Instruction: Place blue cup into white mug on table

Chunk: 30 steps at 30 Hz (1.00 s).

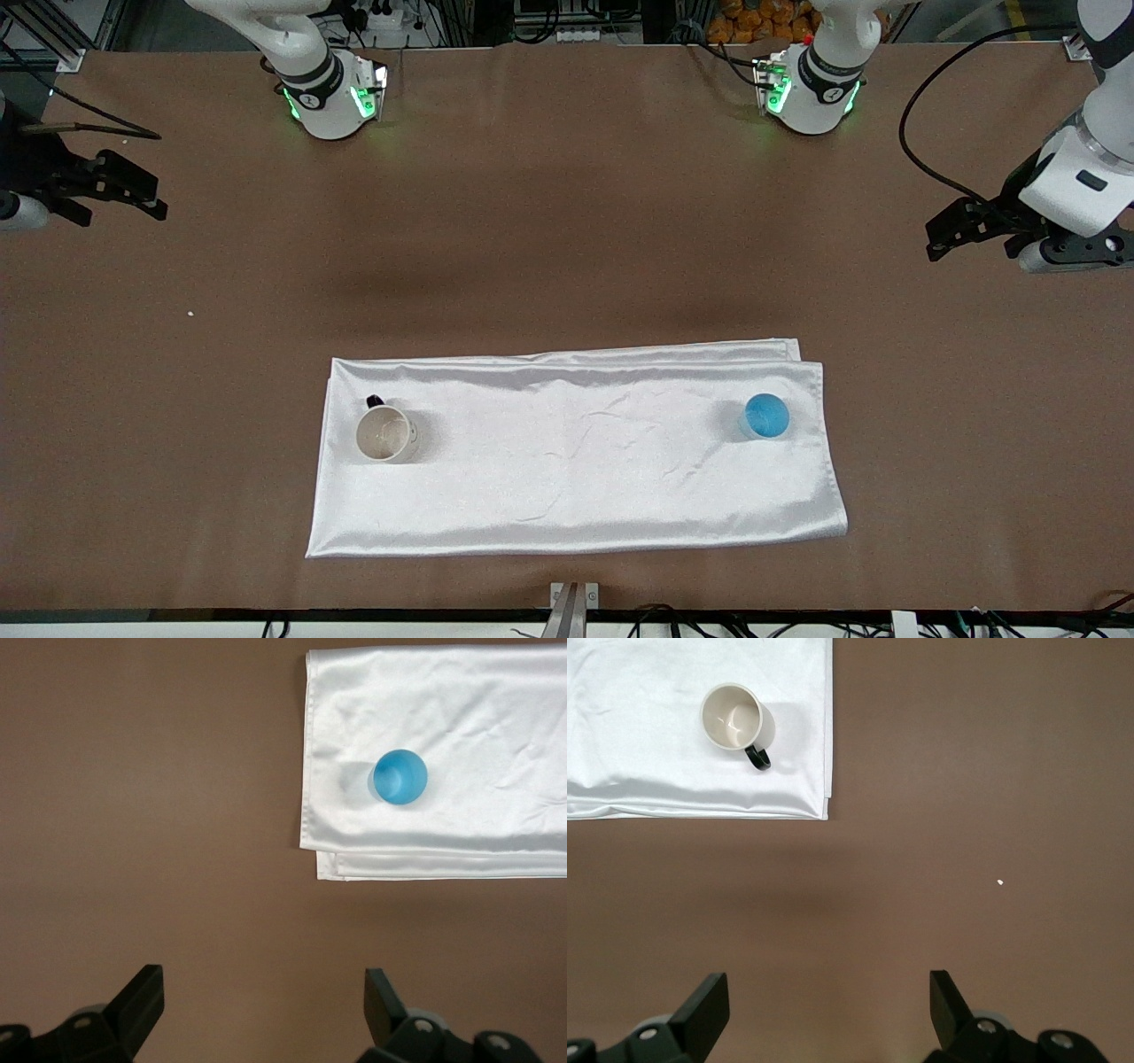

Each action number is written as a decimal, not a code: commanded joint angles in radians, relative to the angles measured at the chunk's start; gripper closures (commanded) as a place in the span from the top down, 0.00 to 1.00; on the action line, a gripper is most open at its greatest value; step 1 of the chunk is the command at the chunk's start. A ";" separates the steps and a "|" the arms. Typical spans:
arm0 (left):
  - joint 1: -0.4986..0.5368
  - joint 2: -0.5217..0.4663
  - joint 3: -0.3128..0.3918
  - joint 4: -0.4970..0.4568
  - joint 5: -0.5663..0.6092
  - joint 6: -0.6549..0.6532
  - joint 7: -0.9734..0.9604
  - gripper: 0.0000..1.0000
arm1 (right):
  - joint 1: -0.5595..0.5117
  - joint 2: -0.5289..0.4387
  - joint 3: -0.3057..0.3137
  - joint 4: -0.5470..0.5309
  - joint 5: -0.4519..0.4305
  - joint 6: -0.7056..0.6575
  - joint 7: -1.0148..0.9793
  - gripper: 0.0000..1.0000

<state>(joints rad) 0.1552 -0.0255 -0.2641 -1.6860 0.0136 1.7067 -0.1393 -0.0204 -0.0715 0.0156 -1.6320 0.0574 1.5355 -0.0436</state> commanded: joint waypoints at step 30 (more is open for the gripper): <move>-0.008 0.151 -0.024 0.029 -0.034 0.083 0.030 1.00 | 0.033 0.073 -0.005 0.006 -0.004 0.049 0.015 1.00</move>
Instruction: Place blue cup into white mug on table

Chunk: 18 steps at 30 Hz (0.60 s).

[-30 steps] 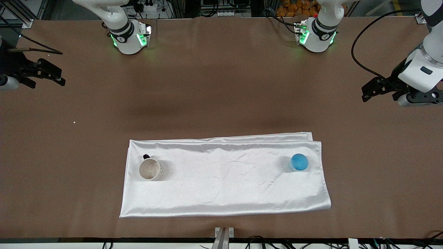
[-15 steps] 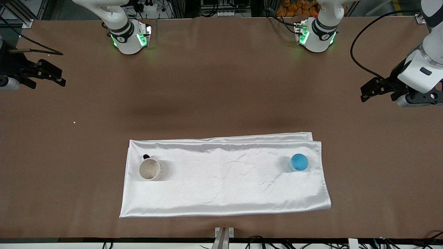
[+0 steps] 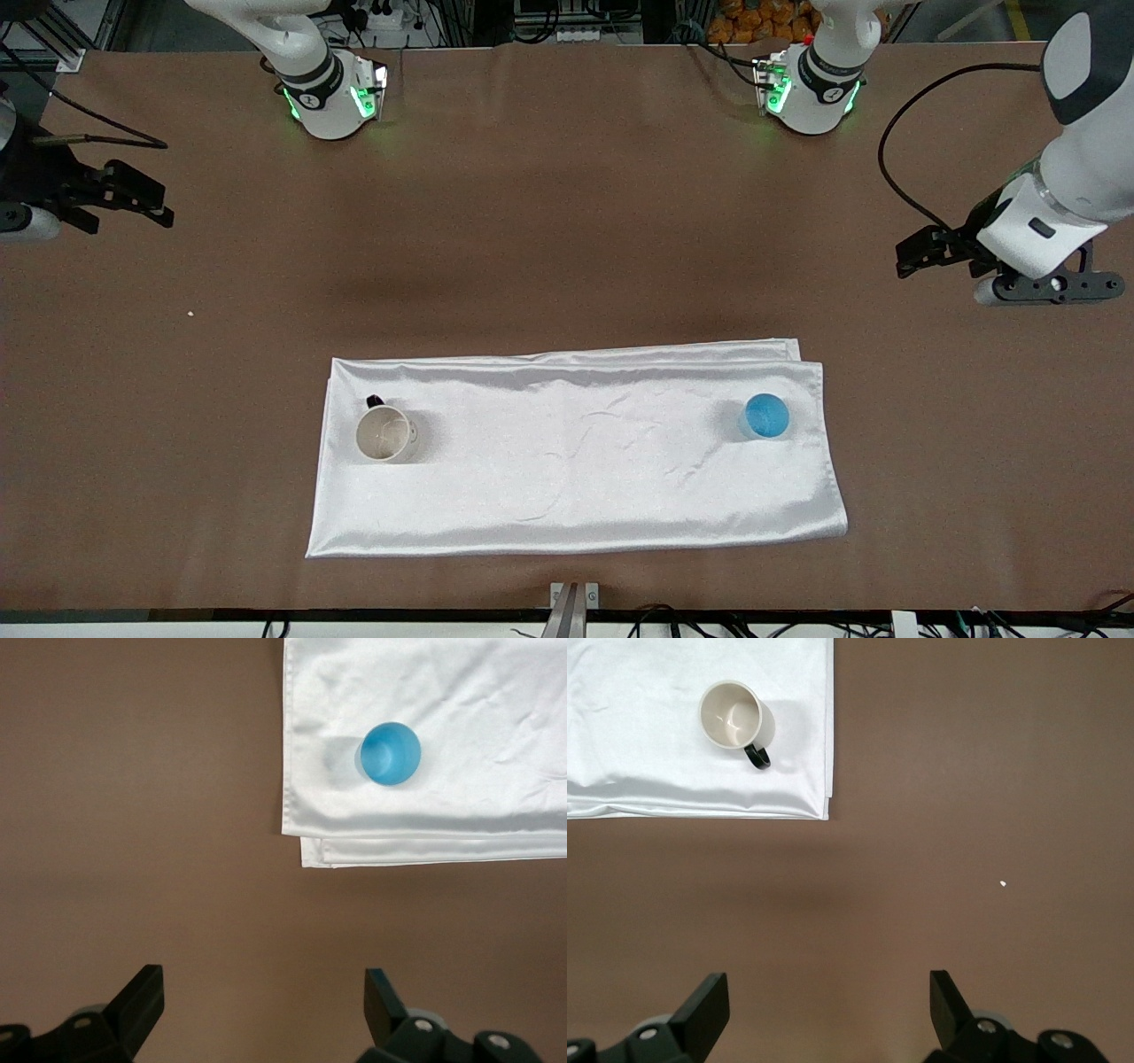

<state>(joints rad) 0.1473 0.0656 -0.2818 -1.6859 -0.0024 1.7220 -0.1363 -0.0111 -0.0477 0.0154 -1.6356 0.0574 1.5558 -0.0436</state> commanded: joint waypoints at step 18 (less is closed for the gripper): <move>-0.061 0.316 -0.014 0.025 -0.014 0.344 -0.006 1.00 | 0.146 0.373 -0.002 0.120 -0.002 0.230 -0.294 1.00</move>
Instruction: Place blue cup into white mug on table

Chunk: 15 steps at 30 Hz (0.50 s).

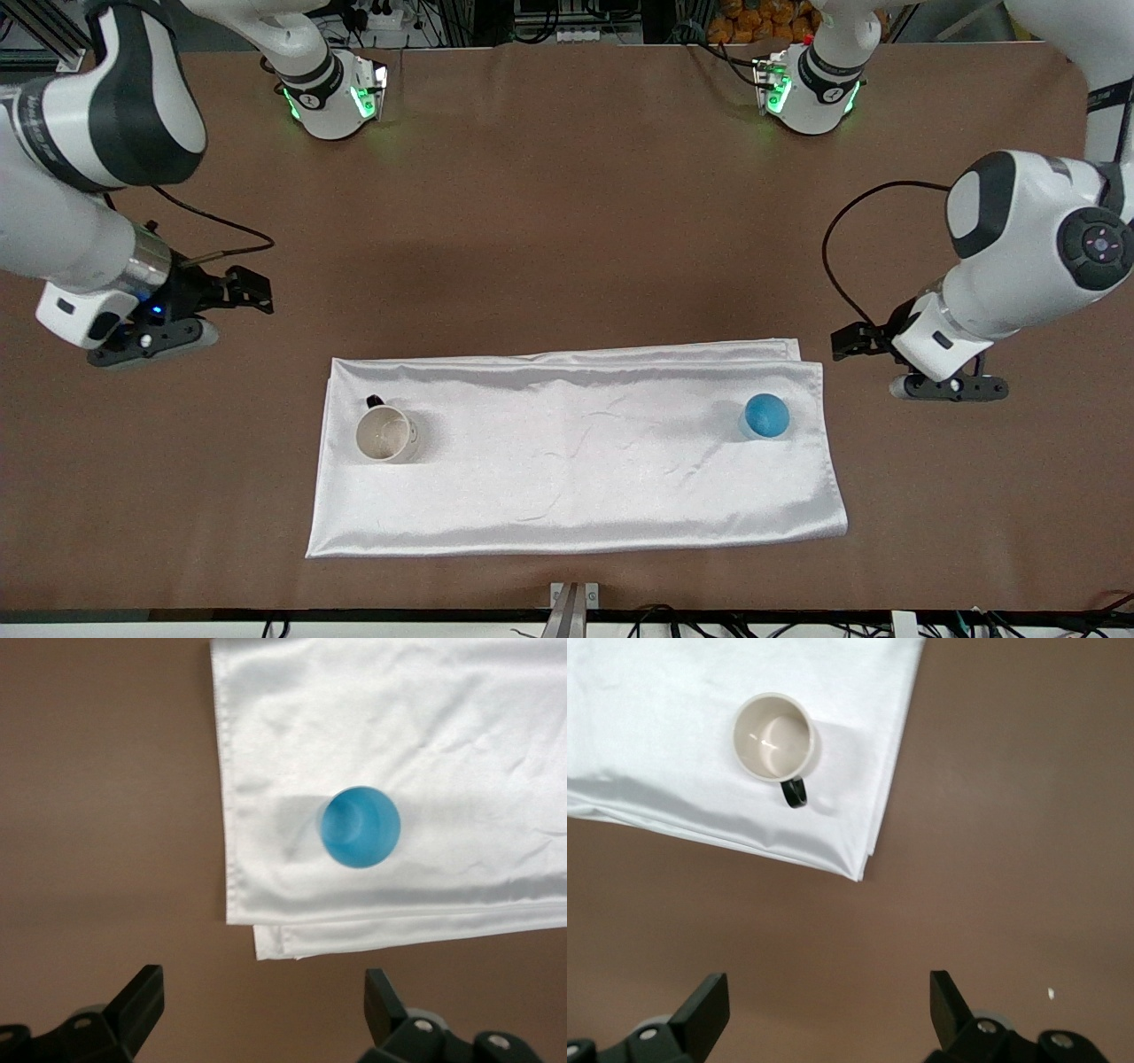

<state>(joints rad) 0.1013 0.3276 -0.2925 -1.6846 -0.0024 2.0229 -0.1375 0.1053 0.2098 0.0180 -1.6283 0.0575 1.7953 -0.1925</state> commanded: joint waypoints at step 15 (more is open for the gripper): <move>-0.037 0.234 0.000 0.022 0.041 0.214 -0.022 1.00 | 0.116 0.347 -0.004 0.177 -0.002 0.165 -0.298 1.00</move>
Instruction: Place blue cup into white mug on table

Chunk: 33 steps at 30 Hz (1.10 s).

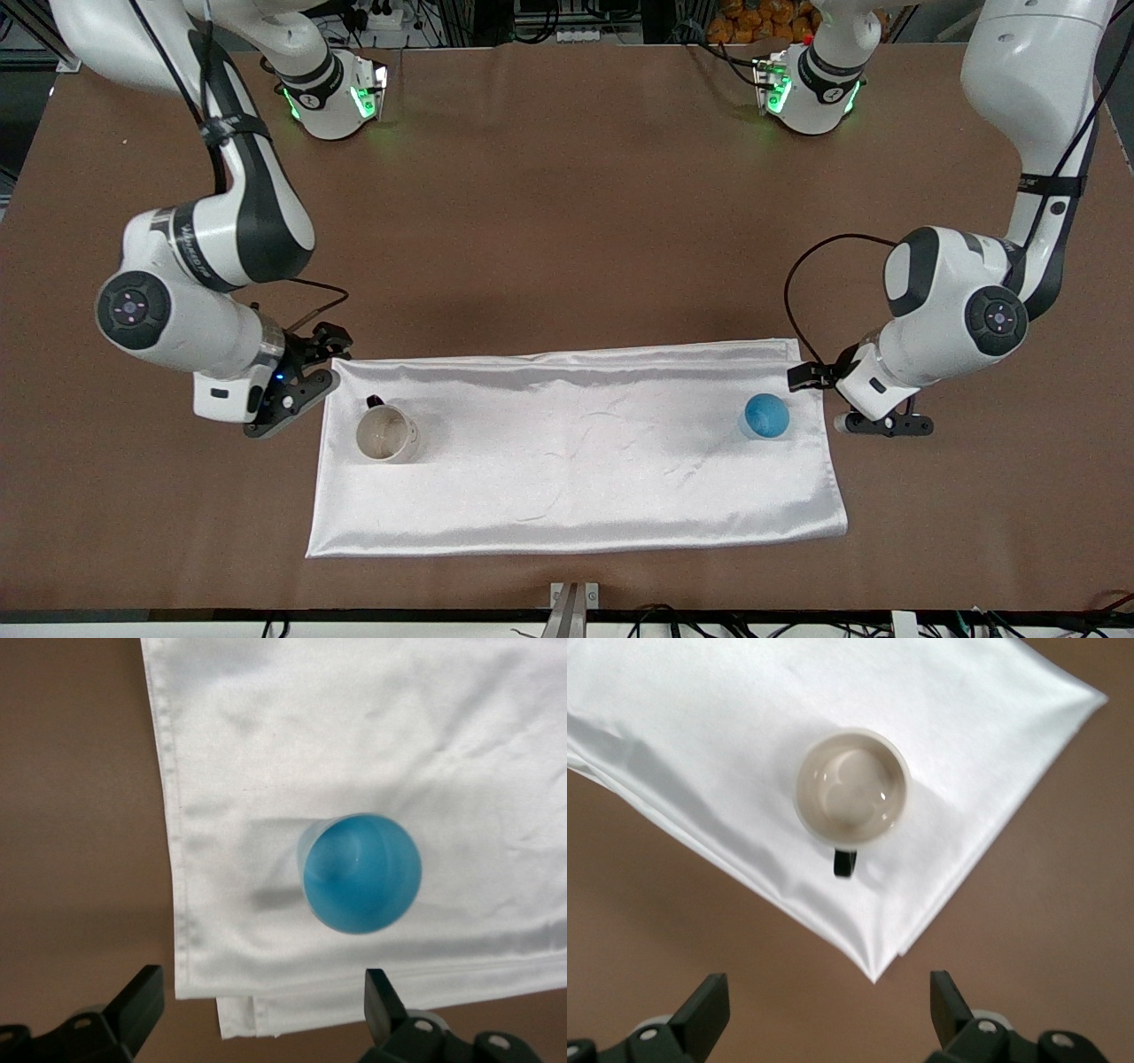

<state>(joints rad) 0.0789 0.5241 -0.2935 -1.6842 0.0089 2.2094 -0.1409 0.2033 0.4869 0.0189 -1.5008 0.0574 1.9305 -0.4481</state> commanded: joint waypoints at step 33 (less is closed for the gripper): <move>-0.070 0.192 0.011 0.135 0.183 0.082 -0.123 1.00 | 0.014 0.219 -0.008 0.030 -0.010 0.255 -0.066 1.00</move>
<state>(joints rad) 0.0353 0.6786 -0.2930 -1.5997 0.1605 2.2920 -0.2363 0.2233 0.6936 0.0105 -1.4869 0.0546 2.1863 -0.5001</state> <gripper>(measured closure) 0.000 0.000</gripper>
